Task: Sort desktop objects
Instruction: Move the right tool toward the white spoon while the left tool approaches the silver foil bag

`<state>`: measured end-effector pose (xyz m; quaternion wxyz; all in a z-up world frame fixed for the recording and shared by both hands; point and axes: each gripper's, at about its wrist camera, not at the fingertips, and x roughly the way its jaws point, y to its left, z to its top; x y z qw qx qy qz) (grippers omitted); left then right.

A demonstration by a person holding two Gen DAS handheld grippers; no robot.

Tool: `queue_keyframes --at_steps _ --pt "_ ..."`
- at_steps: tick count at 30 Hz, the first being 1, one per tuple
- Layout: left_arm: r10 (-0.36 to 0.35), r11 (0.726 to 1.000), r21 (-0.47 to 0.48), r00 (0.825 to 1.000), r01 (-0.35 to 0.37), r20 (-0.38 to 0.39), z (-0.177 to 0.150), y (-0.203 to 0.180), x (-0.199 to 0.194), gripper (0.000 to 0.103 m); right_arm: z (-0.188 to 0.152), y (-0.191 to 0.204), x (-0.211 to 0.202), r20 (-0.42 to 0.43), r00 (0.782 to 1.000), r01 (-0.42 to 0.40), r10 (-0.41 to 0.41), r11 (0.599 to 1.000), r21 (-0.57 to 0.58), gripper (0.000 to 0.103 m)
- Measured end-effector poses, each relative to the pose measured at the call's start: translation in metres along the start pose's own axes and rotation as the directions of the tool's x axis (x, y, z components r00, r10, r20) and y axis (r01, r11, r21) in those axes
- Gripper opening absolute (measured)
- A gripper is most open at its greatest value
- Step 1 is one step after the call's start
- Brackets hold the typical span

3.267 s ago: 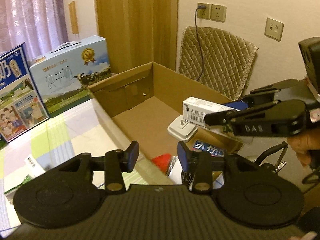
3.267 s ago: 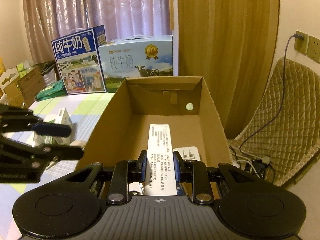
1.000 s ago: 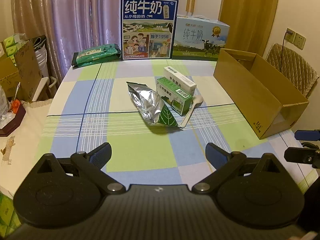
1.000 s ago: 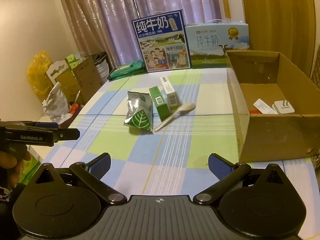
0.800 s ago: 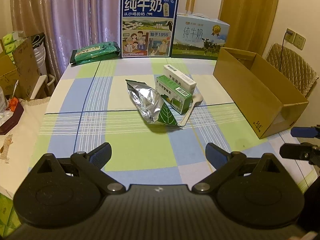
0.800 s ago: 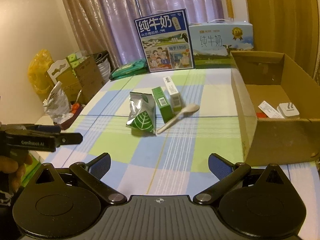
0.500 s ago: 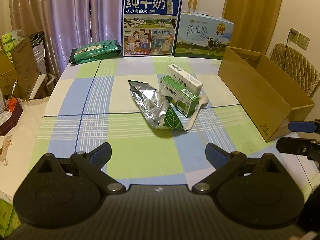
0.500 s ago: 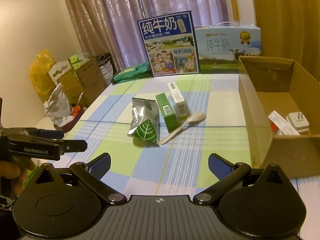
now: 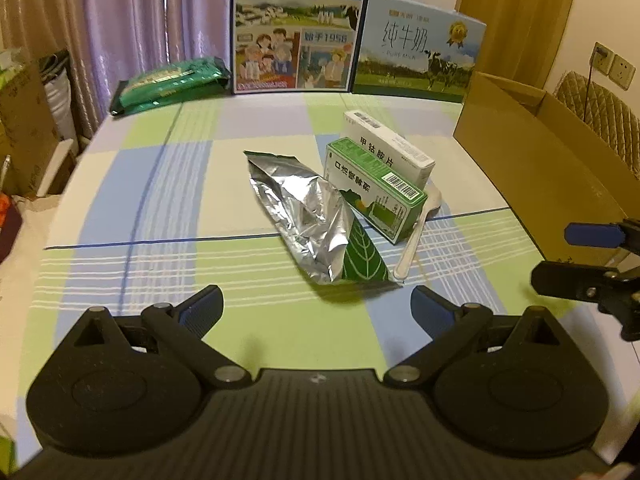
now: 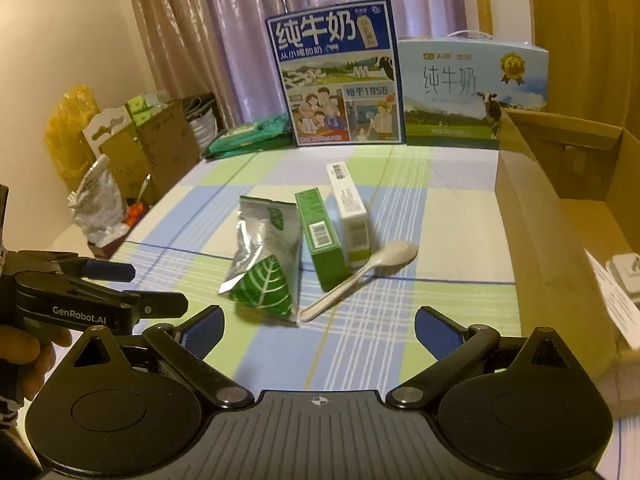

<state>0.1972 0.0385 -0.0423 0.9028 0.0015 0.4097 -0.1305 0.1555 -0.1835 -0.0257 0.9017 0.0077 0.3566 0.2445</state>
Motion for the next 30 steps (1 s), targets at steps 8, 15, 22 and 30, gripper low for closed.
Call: queue_keyframes --at_steps 8,15,22,30 --pt "-0.023 1.000 -0.006 1.000 0.023 0.002 0.020 0.007 0.043 0.097 0.004 -0.020 0.048 -0.003 1.000 0.021 -0.021 0.999 0.028 0.077" --pt "-0.048 0.998 -0.038 0.999 0.048 -0.006 0.027 0.010 0.071 0.094 0.008 -0.044 0.082 -0.035 0.999 0.000 0.004 0.993 0.119 0.054" --pt "-0.063 0.996 -0.056 0.998 0.063 0.003 0.034 0.013 0.084 0.090 0.009 -0.056 0.106 -0.049 0.998 -0.024 0.035 0.979 0.201 0.044" --pt "-0.088 0.994 -0.073 0.995 0.085 -0.040 0.034 0.016 0.103 0.089 0.006 -0.056 0.118 -0.055 0.998 -0.027 0.040 0.973 0.229 0.041"
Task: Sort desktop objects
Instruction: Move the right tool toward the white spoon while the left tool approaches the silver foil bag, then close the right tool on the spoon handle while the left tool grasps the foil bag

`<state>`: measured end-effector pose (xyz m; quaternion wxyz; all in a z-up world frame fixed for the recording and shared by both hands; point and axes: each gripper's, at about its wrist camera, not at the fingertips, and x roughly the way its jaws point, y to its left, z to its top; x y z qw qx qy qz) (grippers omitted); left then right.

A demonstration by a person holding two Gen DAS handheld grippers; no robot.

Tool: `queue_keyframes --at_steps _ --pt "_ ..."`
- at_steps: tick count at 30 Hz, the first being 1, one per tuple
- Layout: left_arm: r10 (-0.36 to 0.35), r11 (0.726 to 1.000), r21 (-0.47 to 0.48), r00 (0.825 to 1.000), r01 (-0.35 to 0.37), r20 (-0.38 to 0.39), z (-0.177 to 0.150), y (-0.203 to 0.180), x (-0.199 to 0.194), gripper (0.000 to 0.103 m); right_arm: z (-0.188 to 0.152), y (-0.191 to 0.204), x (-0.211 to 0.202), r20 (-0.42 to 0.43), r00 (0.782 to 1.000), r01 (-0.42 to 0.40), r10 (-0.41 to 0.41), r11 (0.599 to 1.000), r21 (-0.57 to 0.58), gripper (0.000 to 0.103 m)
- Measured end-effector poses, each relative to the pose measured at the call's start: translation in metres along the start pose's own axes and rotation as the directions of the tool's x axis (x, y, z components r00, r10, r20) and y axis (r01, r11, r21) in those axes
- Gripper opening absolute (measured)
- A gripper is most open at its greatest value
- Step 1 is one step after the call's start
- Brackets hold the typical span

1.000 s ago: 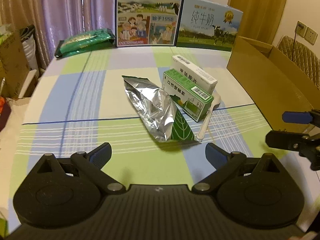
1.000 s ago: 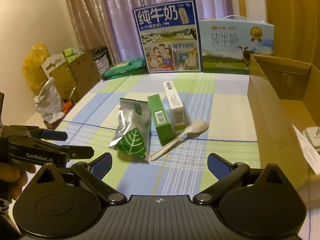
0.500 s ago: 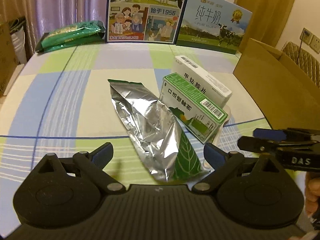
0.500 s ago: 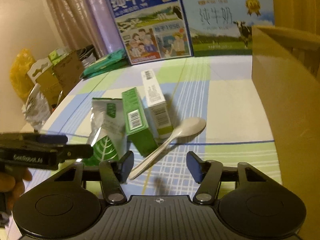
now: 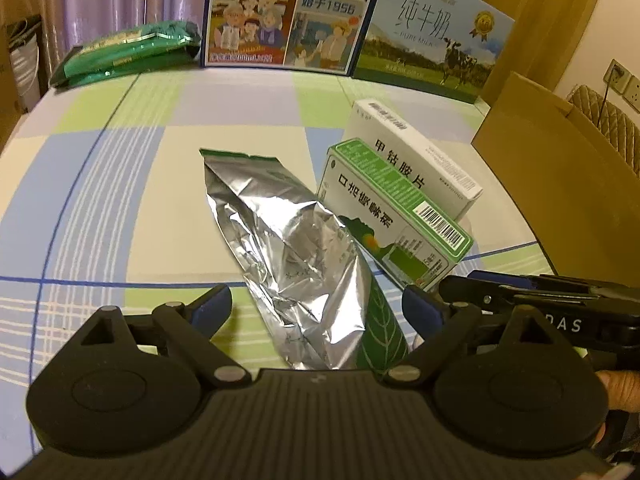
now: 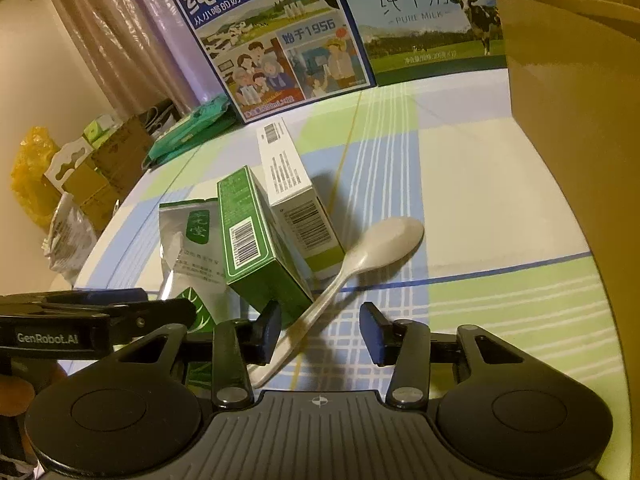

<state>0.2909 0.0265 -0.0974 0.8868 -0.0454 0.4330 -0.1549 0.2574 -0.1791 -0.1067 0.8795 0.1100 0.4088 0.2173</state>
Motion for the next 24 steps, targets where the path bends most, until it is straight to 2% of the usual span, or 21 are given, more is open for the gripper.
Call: queue_keyframes --at_steps 5,15,18,24 --pt "-0.017 0.999 -0.029 1.000 0.017 -0.011 0.002 0.004 0.007 0.074 0.002 -0.003 0.003 0.003 1.000 0.007 -0.007 0.999 0.032 0.032" --pt "-0.025 0.998 -0.053 1.000 0.024 -0.013 -0.002 0.004 0.011 0.070 0.009 -0.003 0.013 0.000 1.000 -0.003 0.003 0.998 0.066 0.025" --pt "-0.037 0.997 -0.069 0.999 0.036 -0.012 -0.003 0.005 0.011 0.067 0.010 -0.006 0.014 -0.001 1.000 0.000 0.000 0.996 0.091 0.016" --pt "-0.059 0.994 -0.095 0.998 0.058 -0.014 -0.003 0.007 0.011 0.053 0.010 -0.007 0.010 -0.005 1.000 0.006 -0.006 0.995 0.095 0.006"
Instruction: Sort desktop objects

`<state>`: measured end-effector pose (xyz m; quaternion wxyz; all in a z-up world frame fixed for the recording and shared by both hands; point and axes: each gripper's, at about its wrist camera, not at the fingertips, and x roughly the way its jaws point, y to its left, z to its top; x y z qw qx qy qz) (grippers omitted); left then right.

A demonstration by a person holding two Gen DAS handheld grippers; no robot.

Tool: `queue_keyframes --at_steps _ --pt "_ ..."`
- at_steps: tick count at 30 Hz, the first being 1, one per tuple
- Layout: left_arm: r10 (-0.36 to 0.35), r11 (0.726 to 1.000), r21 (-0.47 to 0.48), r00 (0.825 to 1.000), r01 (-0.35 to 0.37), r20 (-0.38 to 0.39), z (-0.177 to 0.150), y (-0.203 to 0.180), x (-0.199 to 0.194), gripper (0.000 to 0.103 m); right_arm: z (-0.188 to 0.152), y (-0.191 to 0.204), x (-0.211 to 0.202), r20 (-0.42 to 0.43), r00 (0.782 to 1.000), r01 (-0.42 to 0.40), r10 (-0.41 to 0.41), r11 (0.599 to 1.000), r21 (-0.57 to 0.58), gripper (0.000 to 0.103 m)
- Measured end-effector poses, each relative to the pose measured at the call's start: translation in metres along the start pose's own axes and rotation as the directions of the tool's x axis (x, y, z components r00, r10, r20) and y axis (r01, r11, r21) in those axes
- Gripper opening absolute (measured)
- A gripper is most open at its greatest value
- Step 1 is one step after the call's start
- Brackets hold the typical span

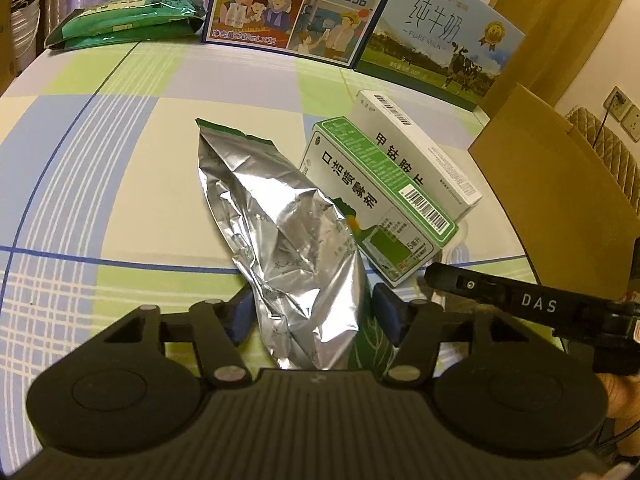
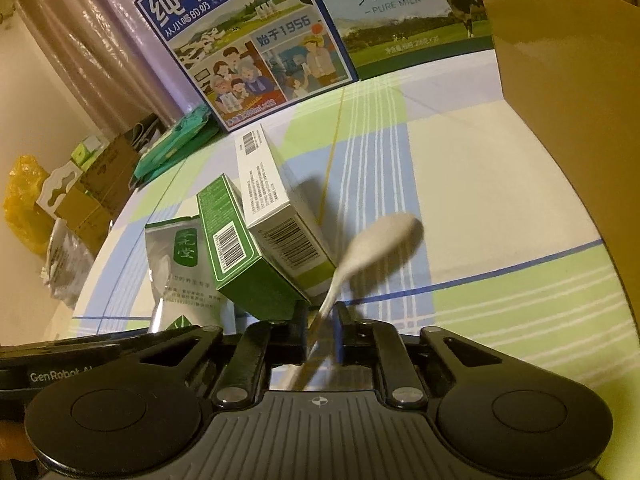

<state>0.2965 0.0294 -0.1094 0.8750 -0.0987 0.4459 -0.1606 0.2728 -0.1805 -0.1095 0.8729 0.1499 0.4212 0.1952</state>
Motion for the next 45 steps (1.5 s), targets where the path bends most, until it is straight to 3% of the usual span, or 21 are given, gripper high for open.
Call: queue_keyframes --at_steps 5,12,23,31,40,43,44,45 --pt "0.005 1.000 0.030 1.000 -0.005 -0.009 -0.002 -0.004 -0.004 0.047 -0.002 0.002 -0.010 -0.014 1.000 0.011 -0.011 1.000 -0.007 0.001" --pt "0.007 0.999 0.052 0.998 -0.004 -0.059 -0.018 -0.014 -0.019 0.045 -0.021 0.000 -0.035 -0.064 0.998 0.026 -0.025 1.000 0.005 0.000" --pt "0.040 0.983 0.183 0.994 -0.020 -0.102 -0.086 -0.064 -0.072 0.042 -0.078 0.002 -0.112 -0.117 0.992 0.044 -0.044 0.999 0.000 0.000" --pt "0.067 0.962 0.271 0.989 -0.029 -0.132 -0.122 -0.091 -0.108 0.042 -0.116 0.001 -0.167 -0.110 0.991 0.078 -0.080 0.997 -0.018 0.000" --pt "0.122 0.950 0.303 0.985 -0.081 -0.118 -0.128 -0.100 -0.128 0.047 -0.128 -0.005 -0.185 -0.088 0.989 0.111 -0.116 0.992 -0.051 0.002" --pt "0.133 0.949 0.301 0.985 -0.094 -0.111 -0.126 -0.097 -0.132 0.052 -0.130 -0.008 -0.186 -0.084 0.989 0.116 -0.120 0.992 -0.053 0.006" --pt "0.135 0.950 0.297 0.985 -0.098 -0.107 -0.126 -0.096 -0.133 0.056 -0.130 -0.009 -0.186 -0.082 0.989 0.116 -0.120 0.992 -0.051 0.013" --pt "0.138 0.951 0.293 0.985 -0.103 -0.102 -0.124 -0.095 -0.133 0.060 -0.131 -0.010 -0.186 -0.081 0.990 0.115 -0.119 0.992 -0.051 0.027"
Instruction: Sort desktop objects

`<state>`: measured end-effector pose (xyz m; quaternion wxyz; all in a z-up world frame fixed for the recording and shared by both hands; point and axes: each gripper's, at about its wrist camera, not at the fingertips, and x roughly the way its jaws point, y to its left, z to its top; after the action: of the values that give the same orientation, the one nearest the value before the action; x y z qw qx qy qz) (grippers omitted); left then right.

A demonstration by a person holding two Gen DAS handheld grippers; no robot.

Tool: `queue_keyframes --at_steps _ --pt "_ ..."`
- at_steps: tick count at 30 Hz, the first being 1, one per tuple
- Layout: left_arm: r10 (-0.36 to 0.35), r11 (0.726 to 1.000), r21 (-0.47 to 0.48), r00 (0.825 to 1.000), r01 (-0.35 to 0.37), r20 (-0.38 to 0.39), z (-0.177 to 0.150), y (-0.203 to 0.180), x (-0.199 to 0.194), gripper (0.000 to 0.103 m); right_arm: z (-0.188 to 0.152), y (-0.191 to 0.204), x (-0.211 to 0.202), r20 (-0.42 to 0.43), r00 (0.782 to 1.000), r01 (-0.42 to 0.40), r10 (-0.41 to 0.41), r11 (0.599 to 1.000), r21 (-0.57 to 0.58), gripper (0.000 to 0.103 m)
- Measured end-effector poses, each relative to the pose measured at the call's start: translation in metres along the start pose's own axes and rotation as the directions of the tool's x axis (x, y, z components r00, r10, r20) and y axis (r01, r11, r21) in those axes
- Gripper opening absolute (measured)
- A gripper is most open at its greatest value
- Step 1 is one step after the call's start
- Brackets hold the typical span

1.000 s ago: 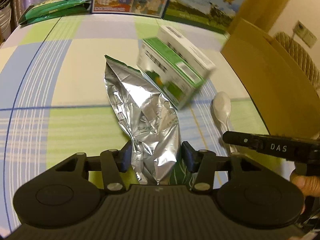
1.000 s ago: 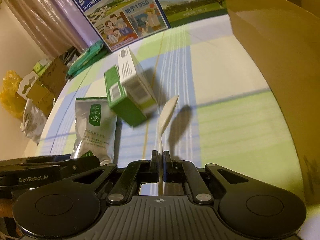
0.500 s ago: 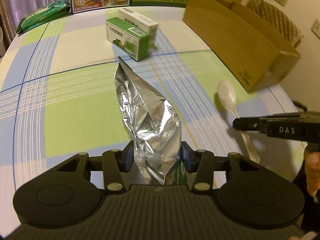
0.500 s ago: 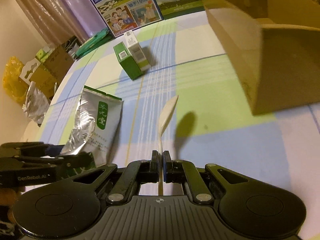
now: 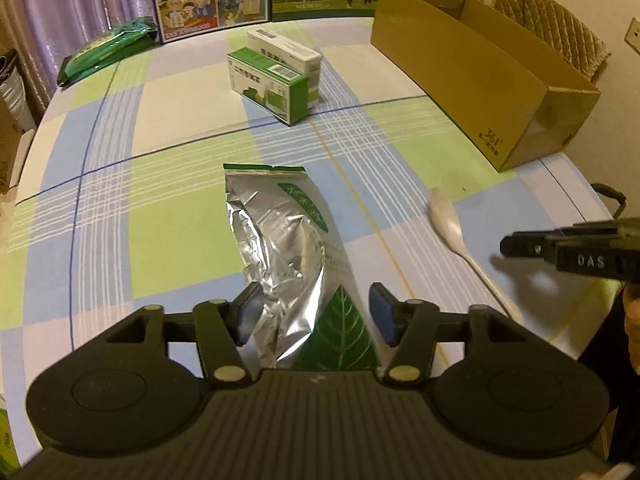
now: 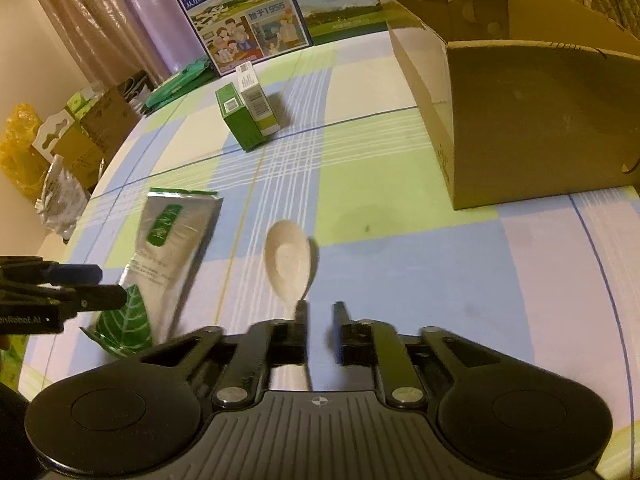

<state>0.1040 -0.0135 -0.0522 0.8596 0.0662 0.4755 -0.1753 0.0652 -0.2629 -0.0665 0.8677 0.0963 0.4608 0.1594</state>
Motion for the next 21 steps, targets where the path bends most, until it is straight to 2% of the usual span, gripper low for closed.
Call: queue_keyframes --at_steps 2,3,7,11,16,21 --pt "0.002 1.000 -0.002 1.000 -0.002 0.005 0.002 0.002 0.001 0.066 -0.002 0.001 -0.001 0.007 1.000 -0.010 0.010 1.000 -0.004 0.044" --pt "0.002 1.000 -0.005 1.000 -0.002 0.005 0.003 0.003 0.002 0.066 -0.003 0.002 0.000 0.011 1.000 -0.018 0.018 1.000 -0.009 0.046" --pt "0.006 1.000 -0.013 1.000 -0.007 -0.001 0.006 0.007 0.010 0.068 -0.004 0.007 0.003 0.017 0.999 -0.034 0.035 0.999 -0.041 0.049" --pt "0.008 1.000 -0.017 1.000 -0.008 -0.001 0.011 0.007 0.020 0.077 -0.004 0.010 0.009 0.016 0.999 -0.045 0.046 0.997 -0.057 0.051" --pt "-0.019 0.998 -0.060 1.000 0.019 0.005 0.016 0.016 0.032 0.077 -0.004 0.012 0.012 0.028 0.998 -0.048 0.050 0.996 -0.074 0.054" --pt "-0.021 0.998 -0.055 1.000 0.020 -0.009 0.022 0.020 0.045 0.077 -0.003 0.016 0.014 0.045 0.998 -0.042 0.048 0.993 -0.113 0.062"
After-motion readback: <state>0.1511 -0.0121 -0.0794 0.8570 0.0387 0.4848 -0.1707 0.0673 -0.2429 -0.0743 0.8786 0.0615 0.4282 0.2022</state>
